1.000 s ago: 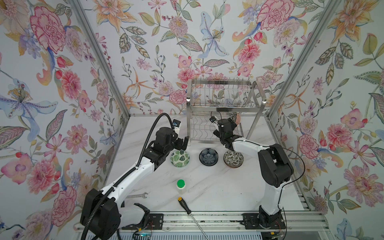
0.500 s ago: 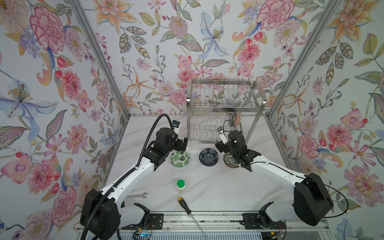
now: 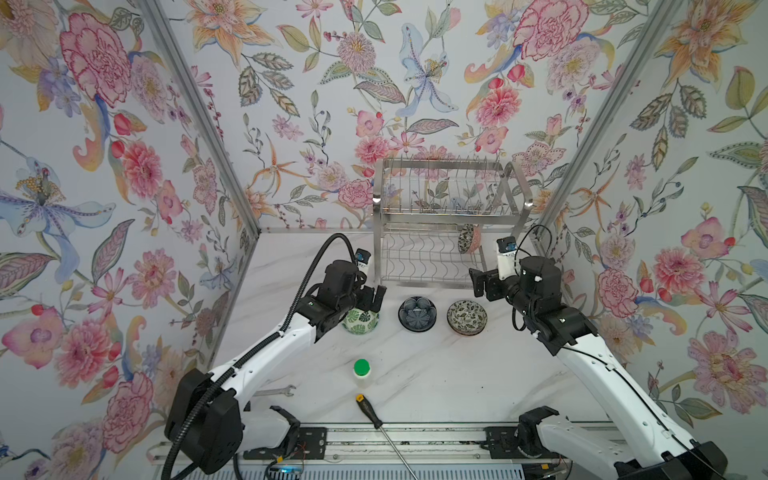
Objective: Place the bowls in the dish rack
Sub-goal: 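Open right gripper and withdraw it from the rack toward the table bowls, then move left gripper over the dark blue patterned bowl while right gripper hovers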
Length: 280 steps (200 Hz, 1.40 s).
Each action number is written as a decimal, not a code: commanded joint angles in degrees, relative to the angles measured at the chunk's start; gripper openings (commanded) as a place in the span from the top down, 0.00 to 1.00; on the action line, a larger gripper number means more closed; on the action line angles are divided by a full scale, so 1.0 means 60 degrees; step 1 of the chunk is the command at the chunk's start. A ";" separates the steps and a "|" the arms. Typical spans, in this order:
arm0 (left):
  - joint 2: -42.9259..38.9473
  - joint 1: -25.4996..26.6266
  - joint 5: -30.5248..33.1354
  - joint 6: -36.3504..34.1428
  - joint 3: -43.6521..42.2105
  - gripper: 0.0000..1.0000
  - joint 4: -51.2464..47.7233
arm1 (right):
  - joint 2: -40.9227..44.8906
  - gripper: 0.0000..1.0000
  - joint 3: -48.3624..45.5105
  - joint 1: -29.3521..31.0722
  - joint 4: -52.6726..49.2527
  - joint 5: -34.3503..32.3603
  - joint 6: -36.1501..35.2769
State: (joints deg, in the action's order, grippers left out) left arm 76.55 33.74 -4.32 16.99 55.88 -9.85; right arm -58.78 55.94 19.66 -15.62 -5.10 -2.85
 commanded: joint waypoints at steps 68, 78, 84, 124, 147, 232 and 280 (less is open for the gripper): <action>0.2601 0.1427 -0.0256 0.0796 0.0697 0.01 0.0439 | 0.0011 0.01 -0.0162 -0.0427 -0.0644 0.0261 0.0263; 0.2962 0.1487 -0.0316 0.0815 0.0915 0.01 0.0353 | 0.0001 0.01 -0.0175 -0.0421 -0.0620 0.0322 0.0267; 0.3160 0.1521 -0.0335 0.0812 0.1046 0.01 0.0325 | -0.0003 0.01 -0.0183 -0.0440 -0.0605 0.0330 0.0270; 0.4075 0.1672 -0.0262 0.0874 0.1848 0.01 0.0074 | 0.0005 0.01 -0.0262 -0.0453 -0.0578 0.0351 0.0285; 0.4326 0.1688 0.0086 0.0801 0.2103 0.01 -0.0180 | 0.0049 0.01 -0.0319 -0.0474 -0.0549 0.0370 0.0285; 0.5117 0.1676 0.0644 0.0571 0.2514 0.10 -0.0658 | -0.0032 0.00 -0.0458 -0.0581 -0.0378 0.0613 0.0327; 0.5229 0.1662 0.0865 0.0486 0.2643 0.27 -0.0826 | -0.0017 0.01 -0.0450 -0.0640 -0.0371 0.0653 0.0321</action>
State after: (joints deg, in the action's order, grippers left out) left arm 107.15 43.42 -1.06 20.53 69.54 -12.97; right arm -58.87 53.91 16.34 -18.28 -1.91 -1.76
